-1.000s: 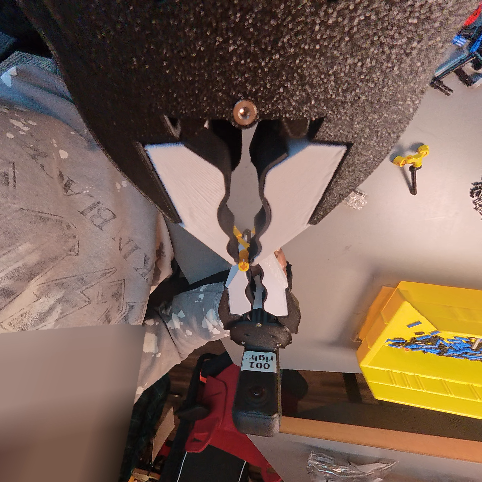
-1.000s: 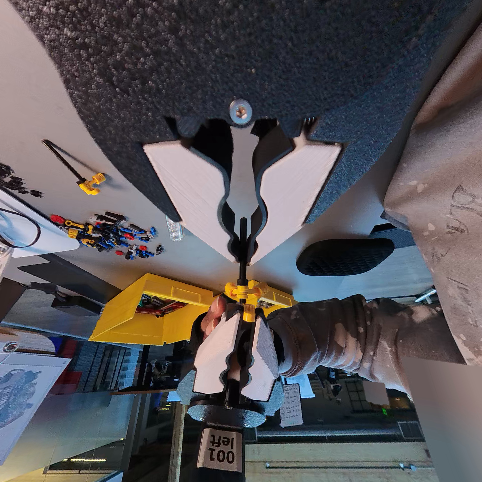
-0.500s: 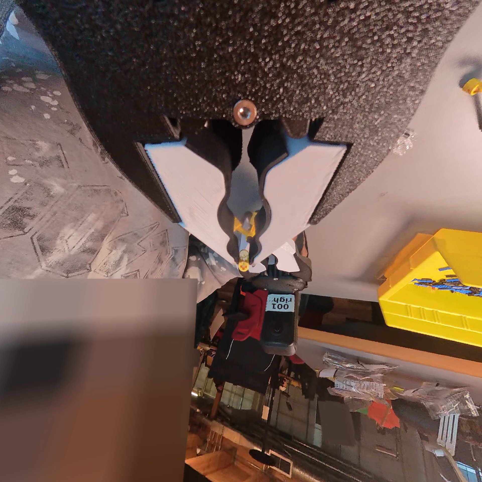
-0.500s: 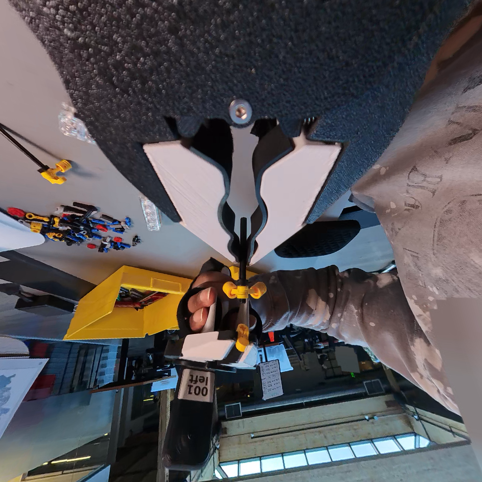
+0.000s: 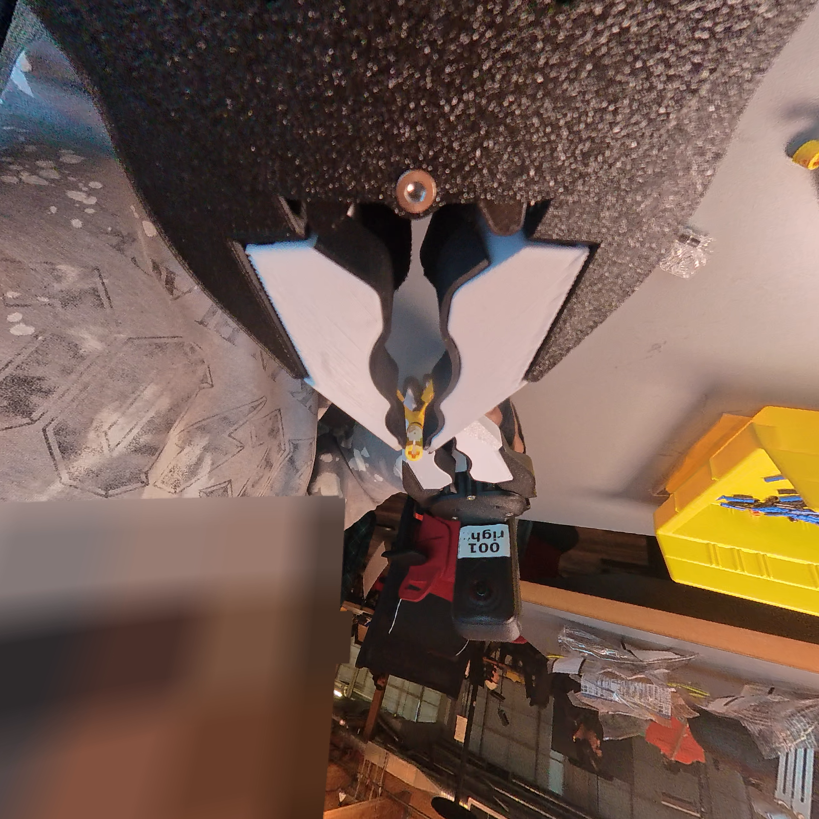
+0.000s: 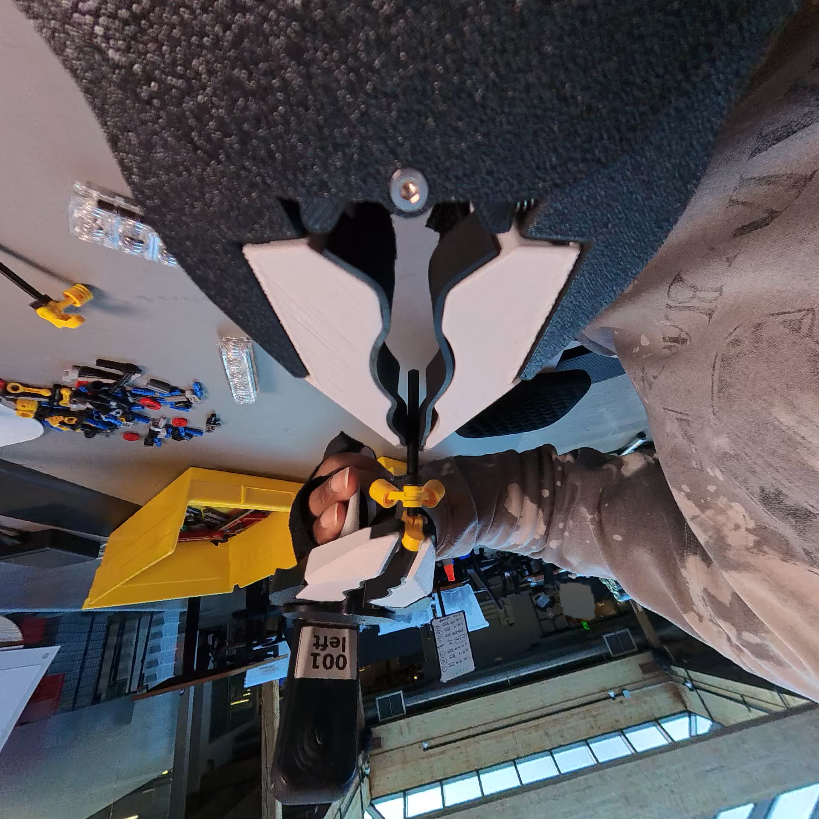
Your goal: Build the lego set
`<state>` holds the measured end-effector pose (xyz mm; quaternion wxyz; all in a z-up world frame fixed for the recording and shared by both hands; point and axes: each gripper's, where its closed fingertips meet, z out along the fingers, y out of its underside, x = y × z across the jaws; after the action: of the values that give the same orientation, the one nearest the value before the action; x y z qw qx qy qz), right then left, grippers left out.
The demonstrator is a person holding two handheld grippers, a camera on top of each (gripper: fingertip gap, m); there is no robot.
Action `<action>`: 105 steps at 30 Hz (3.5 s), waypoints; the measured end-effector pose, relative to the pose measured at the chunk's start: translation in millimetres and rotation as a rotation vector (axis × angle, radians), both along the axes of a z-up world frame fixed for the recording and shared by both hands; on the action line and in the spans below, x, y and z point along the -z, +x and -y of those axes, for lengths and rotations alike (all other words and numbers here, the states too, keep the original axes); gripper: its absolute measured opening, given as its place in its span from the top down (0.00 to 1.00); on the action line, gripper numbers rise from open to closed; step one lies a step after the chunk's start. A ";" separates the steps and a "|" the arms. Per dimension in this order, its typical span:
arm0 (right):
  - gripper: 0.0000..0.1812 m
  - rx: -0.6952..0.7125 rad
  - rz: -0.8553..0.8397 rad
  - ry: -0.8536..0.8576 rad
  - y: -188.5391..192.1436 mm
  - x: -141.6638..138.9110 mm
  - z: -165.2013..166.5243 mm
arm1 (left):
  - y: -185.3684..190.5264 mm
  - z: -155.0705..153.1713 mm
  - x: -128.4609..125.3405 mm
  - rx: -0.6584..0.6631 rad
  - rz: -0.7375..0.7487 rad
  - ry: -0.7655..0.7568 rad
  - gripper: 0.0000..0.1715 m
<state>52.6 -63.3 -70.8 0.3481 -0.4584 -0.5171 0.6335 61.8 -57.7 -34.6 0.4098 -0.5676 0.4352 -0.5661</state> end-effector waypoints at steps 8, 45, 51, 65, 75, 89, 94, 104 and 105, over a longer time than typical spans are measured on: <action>0.98 -0.034 0.026 -0.005 -1.6 5.7 5.7 | 0.9 4.9 6.3 0.020 -0.116 0.104 0.96; 0.99 -0.431 0.087 -0.034 18.8 26.8 53.3 | -16.5 46.1 24.3 -0.035 -0.227 0.244 0.96; 0.99 -0.410 0.125 -0.014 11.4 36.7 55.4 | -6.8 55.8 19.3 -0.101 -0.131 0.254 0.96; 0.98 0.038 0.097 0.113 -11.9 27.4 0.1 | -23.9 -6.6 9.0 -0.459 0.240 -0.334 0.96; 0.98 0.166 0.104 0.186 -14.1 25.5 -12.0 | -23.0 -17.5 17.7 -0.527 0.220 -0.377 0.96; 0.98 -0.090 0.092 0.132 -8.6 23.8 28.8 | -8.3 28.0 14.2 -0.189 -0.114 0.129 0.96; 0.98 -0.326 0.067 0.011 2.0 18.1 62.5 | -2.1 55.7 7.1 0.078 -0.163 0.200 0.96; 0.99 -0.590 -0.005 -0.188 23.0 4.8 82.1 | 16.9 76.9 7.8 0.323 -0.178 0.232 0.96; 0.99 -0.600 -0.004 -0.189 23.8 5.0 83.6 | 17.7 78.0 7.9 0.332 -0.182 0.237 0.96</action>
<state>76.4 -147.0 -75.8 0.1025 -0.3146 -0.5673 0.7541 79.6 -135.7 -42.5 0.3338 -0.4847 0.6214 -0.5172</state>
